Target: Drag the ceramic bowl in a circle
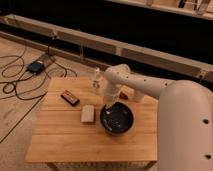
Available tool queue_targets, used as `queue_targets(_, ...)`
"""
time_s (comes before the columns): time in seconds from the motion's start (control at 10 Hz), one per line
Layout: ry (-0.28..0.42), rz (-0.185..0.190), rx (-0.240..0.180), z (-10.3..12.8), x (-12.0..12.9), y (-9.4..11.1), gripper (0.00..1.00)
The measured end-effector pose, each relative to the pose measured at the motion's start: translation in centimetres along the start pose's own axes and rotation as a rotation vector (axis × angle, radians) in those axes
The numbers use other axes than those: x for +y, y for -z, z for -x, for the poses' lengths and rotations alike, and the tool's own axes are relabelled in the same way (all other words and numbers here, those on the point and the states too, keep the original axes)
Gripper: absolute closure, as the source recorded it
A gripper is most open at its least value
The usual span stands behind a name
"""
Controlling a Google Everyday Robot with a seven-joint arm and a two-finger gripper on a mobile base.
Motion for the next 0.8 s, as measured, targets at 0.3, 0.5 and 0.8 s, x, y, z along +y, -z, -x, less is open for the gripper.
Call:
queue_targets(0.3,0.08,0.007,-0.012,2.6,-3.2,0.7,0.98)
queue_targets(0.5,0.136,0.022,-0.031,5.7,-4.6,0.6,0.98)
queue_targets(0.8,0.166,0.057,-0.076,10.4,-4.1,-0.5,0.98)
